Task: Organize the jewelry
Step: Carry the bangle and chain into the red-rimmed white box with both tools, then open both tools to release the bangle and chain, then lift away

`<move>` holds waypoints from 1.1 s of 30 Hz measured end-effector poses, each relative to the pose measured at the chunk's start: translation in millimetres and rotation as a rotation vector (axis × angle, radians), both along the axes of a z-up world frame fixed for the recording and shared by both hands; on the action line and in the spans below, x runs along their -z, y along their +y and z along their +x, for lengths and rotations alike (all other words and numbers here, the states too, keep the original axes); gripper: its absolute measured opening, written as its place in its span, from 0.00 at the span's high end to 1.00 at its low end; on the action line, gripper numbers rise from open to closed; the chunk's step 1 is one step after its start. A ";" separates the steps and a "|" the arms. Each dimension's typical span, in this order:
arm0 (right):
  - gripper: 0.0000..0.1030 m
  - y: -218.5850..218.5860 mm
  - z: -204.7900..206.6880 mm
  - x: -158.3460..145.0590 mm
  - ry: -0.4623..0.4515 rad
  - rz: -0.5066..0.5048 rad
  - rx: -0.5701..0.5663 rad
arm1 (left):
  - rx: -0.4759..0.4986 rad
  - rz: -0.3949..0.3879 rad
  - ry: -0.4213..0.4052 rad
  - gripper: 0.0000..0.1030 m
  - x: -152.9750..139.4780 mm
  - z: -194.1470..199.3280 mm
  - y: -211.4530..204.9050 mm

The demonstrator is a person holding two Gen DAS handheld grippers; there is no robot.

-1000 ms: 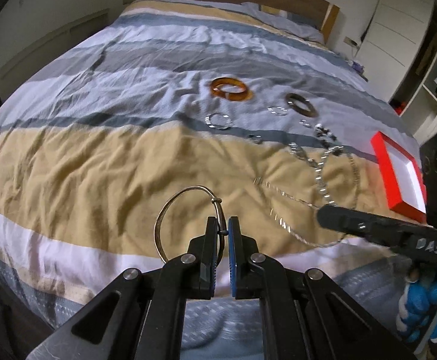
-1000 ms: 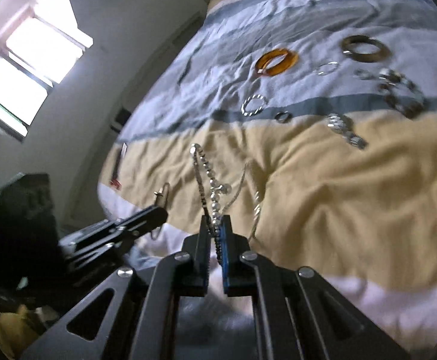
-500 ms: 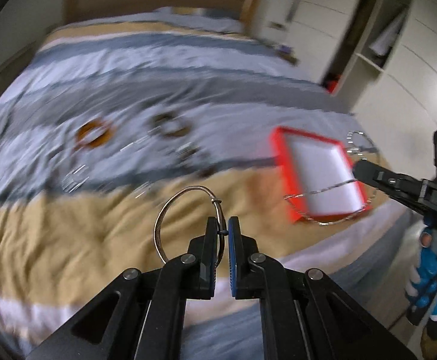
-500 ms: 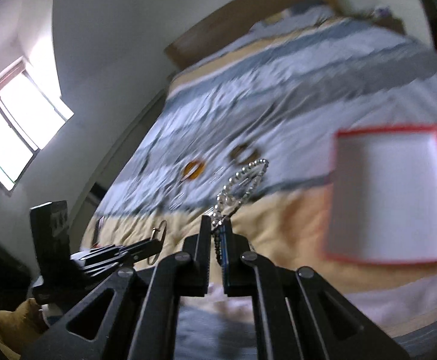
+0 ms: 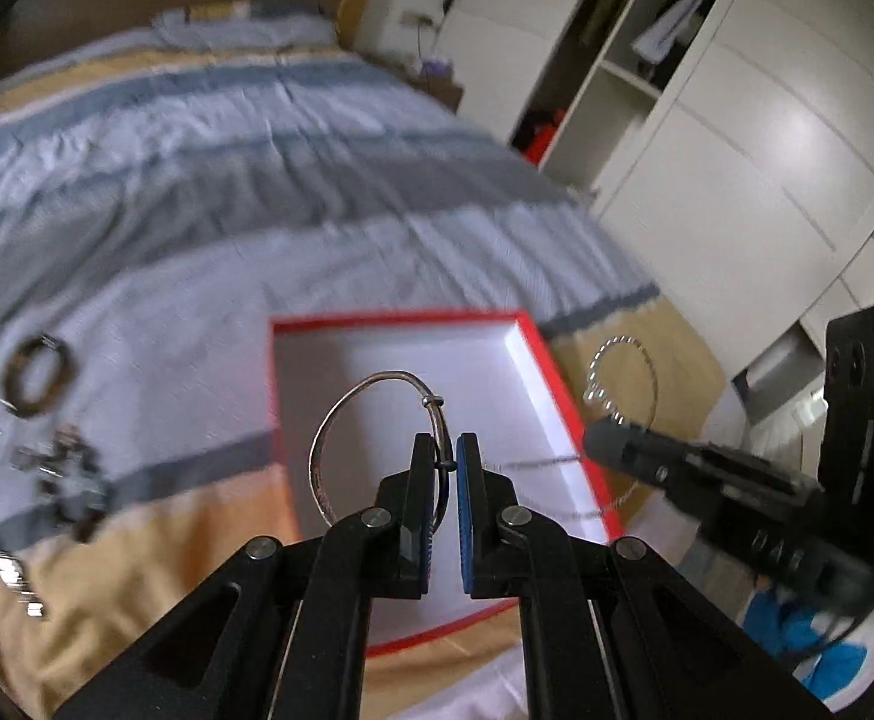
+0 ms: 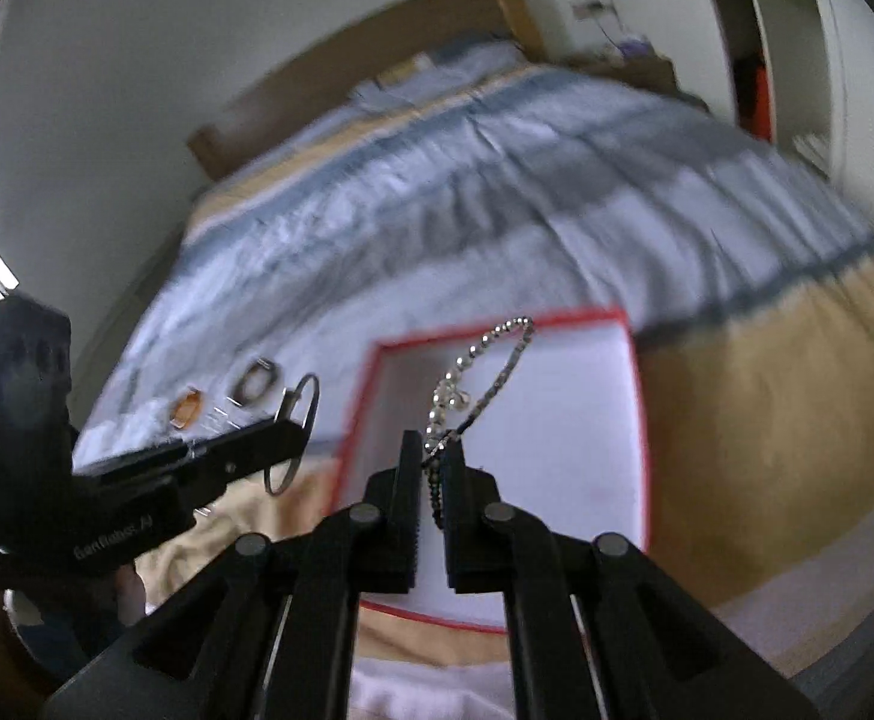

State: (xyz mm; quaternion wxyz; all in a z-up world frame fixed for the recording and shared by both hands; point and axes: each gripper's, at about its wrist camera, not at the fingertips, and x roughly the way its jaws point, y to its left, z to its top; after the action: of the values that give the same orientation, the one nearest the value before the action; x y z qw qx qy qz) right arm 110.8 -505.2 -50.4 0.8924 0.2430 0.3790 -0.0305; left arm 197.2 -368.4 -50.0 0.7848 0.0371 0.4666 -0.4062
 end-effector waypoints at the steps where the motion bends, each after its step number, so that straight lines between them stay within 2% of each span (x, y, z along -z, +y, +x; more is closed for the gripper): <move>1: 0.95 -2.5 0.0 10.6 0.024 -0.002 0.006 | 0.006 0.018 0.003 0.93 9.2 -0.2 -4.8; 3: 0.95 -8.4 -1.4 36.9 0.083 0.003 0.015 | 0.013 0.072 0.024 0.92 37.7 3.1 -12.2; 5: 0.95 -11.5 -3.3 60.5 0.136 0.009 0.024 | 0.021 0.090 0.058 0.92 60.3 2.8 -14.3; 8: 0.94 -13.6 -2.6 83.9 0.189 0.007 0.026 | 0.024 0.133 0.086 0.91 85.8 3.9 -14.6; 10: 0.94 -10.1 -2.1 89.6 0.200 -0.010 0.016 | 0.028 0.153 0.076 0.91 95.7 1.6 -13.6; 13: 0.94 -3.1 0.5 87.4 0.211 -0.063 -0.005 | 0.038 0.160 0.044 0.91 98.2 -2.1 -10.0; 17: 0.93 -0.2 2.2 86.6 0.224 -0.102 -0.022 | -0.004 0.151 0.060 0.91 98.6 -0.5 2.2; 22: 0.93 2.1 3.7 85.8 0.223 -0.087 -0.038 | -0.066 0.173 0.049 0.91 96.1 -4.4 15.3; 25: 0.88 7.8 6.1 83.1 0.230 -0.093 -0.052 | -0.082 0.180 0.058 0.91 95.4 -0.5 18.4; 30: 0.72 16.5 3.6 74.9 0.217 -0.094 -0.081 | -0.078 0.174 0.074 0.90 90.4 1.9 24.2; 32: 0.67 19.4 2.3 69.5 0.210 -0.104 -0.088 | -0.071 0.175 0.053 0.77 84.7 -0.8 25.2; 33: 0.65 20.4 1.2 66.7 0.205 -0.105 -0.089 | -0.079 0.179 0.033 0.59 80.2 -2.3 27.2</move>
State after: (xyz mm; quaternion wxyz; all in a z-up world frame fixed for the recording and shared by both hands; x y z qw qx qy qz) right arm 112.0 -484.7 -117.2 0.8610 0.1745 0.4765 -0.0352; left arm 195.0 -341.3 -130.2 0.7860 0.0820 0.5150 -0.3319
